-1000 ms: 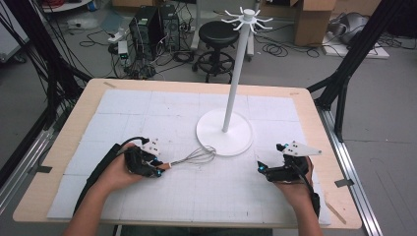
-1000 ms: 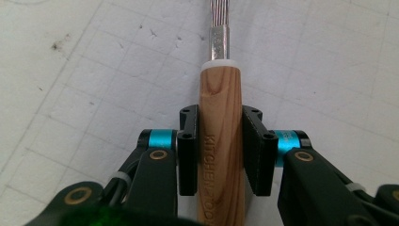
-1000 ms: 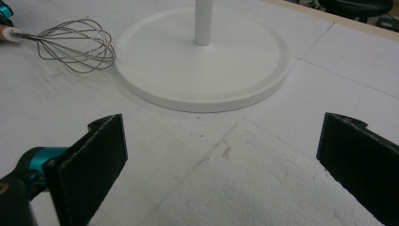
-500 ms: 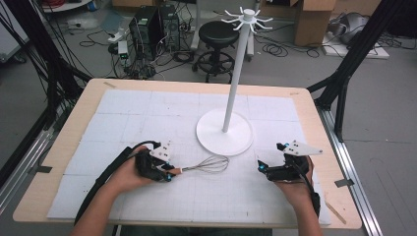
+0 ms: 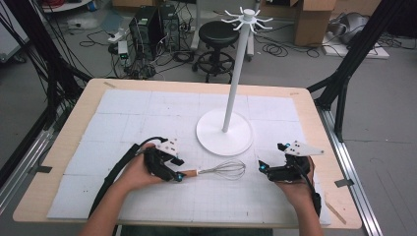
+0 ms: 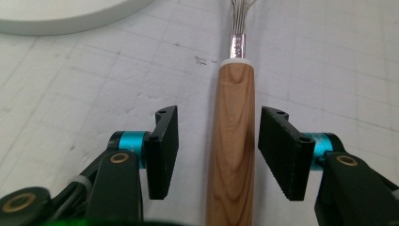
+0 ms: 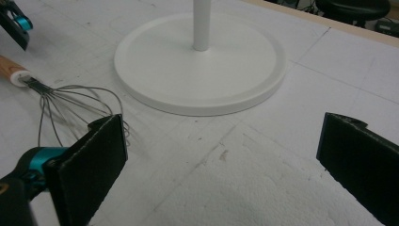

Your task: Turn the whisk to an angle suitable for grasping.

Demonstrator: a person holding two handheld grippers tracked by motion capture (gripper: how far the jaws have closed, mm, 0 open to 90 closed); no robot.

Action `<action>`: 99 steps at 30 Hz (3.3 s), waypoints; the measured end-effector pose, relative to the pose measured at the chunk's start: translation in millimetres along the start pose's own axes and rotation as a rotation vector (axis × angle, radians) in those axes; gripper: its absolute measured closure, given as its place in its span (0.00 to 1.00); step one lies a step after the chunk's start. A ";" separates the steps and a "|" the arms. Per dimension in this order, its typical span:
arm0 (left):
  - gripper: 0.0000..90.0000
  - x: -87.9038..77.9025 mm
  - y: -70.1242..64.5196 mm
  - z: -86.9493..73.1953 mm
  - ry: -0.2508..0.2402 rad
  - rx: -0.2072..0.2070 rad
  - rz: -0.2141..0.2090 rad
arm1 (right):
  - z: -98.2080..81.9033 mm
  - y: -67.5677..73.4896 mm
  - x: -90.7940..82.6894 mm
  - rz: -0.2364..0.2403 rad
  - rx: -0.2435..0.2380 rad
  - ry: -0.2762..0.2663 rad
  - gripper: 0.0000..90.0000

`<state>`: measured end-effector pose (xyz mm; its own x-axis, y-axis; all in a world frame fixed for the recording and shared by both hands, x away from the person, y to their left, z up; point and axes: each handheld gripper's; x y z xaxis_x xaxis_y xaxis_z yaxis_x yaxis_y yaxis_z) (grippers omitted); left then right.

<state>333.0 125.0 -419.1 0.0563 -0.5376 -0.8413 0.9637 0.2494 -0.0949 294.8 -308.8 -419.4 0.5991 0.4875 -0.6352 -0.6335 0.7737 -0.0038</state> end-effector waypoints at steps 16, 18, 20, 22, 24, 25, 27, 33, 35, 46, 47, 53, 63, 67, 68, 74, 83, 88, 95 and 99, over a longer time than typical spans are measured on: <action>0.78 0.1 -9.0 -20.7 0.070 0.040 0.030 | 2.2 1.2 2.2 0.001 -0.003 -0.001 0.01; 0.79 1.7 -7.9 -20.2 0.055 0.046 0.021 | 2.3 0.5 3.0 0.002 -0.003 -0.002 0.01; 0.80 2.8 -6.9 -17.7 0.052 0.056 0.015 | 2.6 0.6 3.4 0.003 -0.006 -0.004 0.01; 0.81 5.2 -6.4 -13.6 0.052 0.058 0.016 | 2.6 0.6 3.4 0.002 -0.008 -0.004 0.01; 0.81 8.1 -6.5 -8.7 0.057 0.065 0.006 | 2.7 0.2 2.7 0.003 -0.007 -0.011 0.01; 0.81 9.3 -6.7 -6.0 0.062 0.072 0.003 | 2.7 0.2 2.7 0.003 -0.007 -0.011 0.01; 0.80 12.8 -7.7 -1.2 0.064 0.090 -0.007 | 3.0 -0.3 1.7 0.000 -0.006 -0.012 0.01; 0.80 21.6 -10.3 13.4 0.076 0.136 -0.022 | 3.1 -0.4 1.6 0.002 -0.002 -0.011 0.01; 0.80 24.9 -11.4 18.4 0.077 0.148 -0.030 | 3.1 -0.4 1.5 0.002 -0.002 -0.011 0.01; 0.56 17.1 -10.3 20.5 0.022 0.095 -0.004 | 3.0 -0.3 -1.9 -0.004 -0.002 -0.014 0.01; 0.56 12.1 -9.1 18.2 -0.009 0.076 -0.001 | 3.0 -0.3 -1.9 -0.004 -0.002 -0.014 0.01; 0.50 -19.9 -1.3 -1.9 -0.140 -0.004 0.045 | 3.8 0.4 -5.8 -0.006 -0.006 -0.024 0.01; 0.37 -41.6 8.4 -35.2 -0.204 -0.103 0.118 | 6.2 2.0 -8.6 -0.009 -0.021 -0.029 0.01; 0.31 -54.7 13.1 -50.0 -0.252 -0.157 0.147 | 6.6 1.0 -11.0 -0.010 -0.022 -0.036 0.01; 0.31 -57.8 14.3 -53.4 -0.265 -0.167 0.156 | 6.6 1.0 -11.0 -0.010 -0.022 -0.036 0.01; 0.22 -66.9 18.2 -64.4 -0.312 -0.207 0.160 | 8.0 1.2 -12.4 -0.011 -0.022 -0.042 0.01; 0.14 -70.3 21.9 -66.4 -0.362 -0.218 0.179 | 11.6 5.3 -10.5 -0.006 -0.035 -0.035 0.01; 0.08 -76.6 23.2 -68.9 -0.393 -0.232 0.202 | 16.1 9.0 -11.2 0.003 -0.040 -0.037 0.01; 0.02 -86.3 21.6 -70.6 -0.389 -0.231 0.239 | 18.2 13.6 -10.5 0.014 -0.061 -0.034 0.01; 0.02 -88.2 22.4 -71.5 -0.402 -0.229 0.256 | 18.4 14.3 -9.9 0.020 -0.068 -0.028 0.01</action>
<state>330.9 235.6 -385.1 0.4211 -0.6920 -0.5863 0.8269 0.5585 -0.0653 288.8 -295.1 -399.0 0.5984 0.5146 -0.6141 -0.6772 0.7345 -0.0443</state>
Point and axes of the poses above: each handheld gripper's, and its own axes: x roughly forward along the jaws, z roughly out of its top, y roughly to its left, and after that the axes turned 11 degrees about y, right-handed
